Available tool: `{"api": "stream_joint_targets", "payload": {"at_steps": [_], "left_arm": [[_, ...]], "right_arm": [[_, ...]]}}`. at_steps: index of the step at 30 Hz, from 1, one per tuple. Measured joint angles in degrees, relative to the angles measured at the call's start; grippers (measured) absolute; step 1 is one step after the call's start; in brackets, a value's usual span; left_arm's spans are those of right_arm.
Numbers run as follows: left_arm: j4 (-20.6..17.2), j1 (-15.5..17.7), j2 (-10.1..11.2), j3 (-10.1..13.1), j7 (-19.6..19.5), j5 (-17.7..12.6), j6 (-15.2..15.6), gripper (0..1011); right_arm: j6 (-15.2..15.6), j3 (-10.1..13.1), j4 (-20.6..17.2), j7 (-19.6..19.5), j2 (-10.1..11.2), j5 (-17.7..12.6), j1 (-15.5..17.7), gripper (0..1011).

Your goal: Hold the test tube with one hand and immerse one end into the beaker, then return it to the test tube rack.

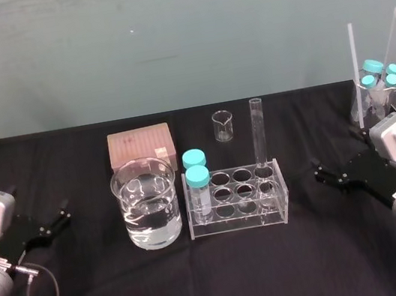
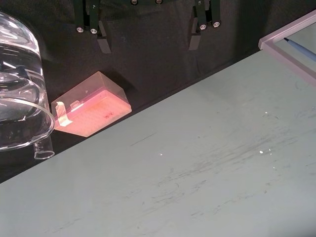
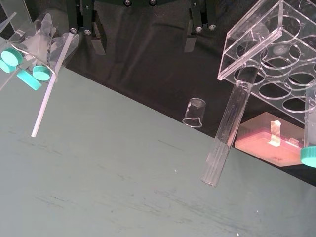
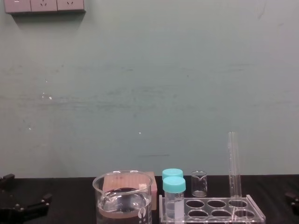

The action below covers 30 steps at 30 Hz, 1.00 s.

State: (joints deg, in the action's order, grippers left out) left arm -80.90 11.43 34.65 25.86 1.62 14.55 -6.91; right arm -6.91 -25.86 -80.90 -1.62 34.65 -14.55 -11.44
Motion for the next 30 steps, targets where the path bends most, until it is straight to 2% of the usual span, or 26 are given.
{"api": "stream_joint_targets", "payload": {"at_steps": [14, 17, 21, 23, 28, 30], "left_arm": [[0.0, 0.0, 0.0, 0.0, 0.0, 0.0, 0.0, 1000], [0.0, 0.0, 0.0, 0.0, 0.0, 0.0, 0.0, 1000], [0.0, 0.0, 0.0, 0.0, 0.0, 0.0, 0.0, 1000], [0.0, 0.0, 0.0, 0.0, 0.0, 0.0, 0.0, 1000], [0.0, 0.0, 0.0, 0.0, 0.0, 0.0, 0.0, 1000], [0.0, 0.0, 0.0, 0.0, 0.0, 0.0, 0.0, 1000]], "right_arm": [[-0.1, 0.3, 0.0, 0.1, -0.1, -0.3, 0.1, 1000], [-0.6, 1.8, -0.5, 1.6, -0.9, -2.7, 0.6, 1000], [-0.6, 4.4, -2.0, 4.7, -2.1, -7.9, 1.4, 1000], [-0.4, 5.1, -2.6, 5.7, -2.4, -9.6, 1.5, 1000], [1.7, 6.9, -4.7, 9.9, -4.0, -15.2, 1.7, 1000], [2.5, 7.1, -5.2, 11.3, -4.5, -16.6, 1.6, 1000]]}}
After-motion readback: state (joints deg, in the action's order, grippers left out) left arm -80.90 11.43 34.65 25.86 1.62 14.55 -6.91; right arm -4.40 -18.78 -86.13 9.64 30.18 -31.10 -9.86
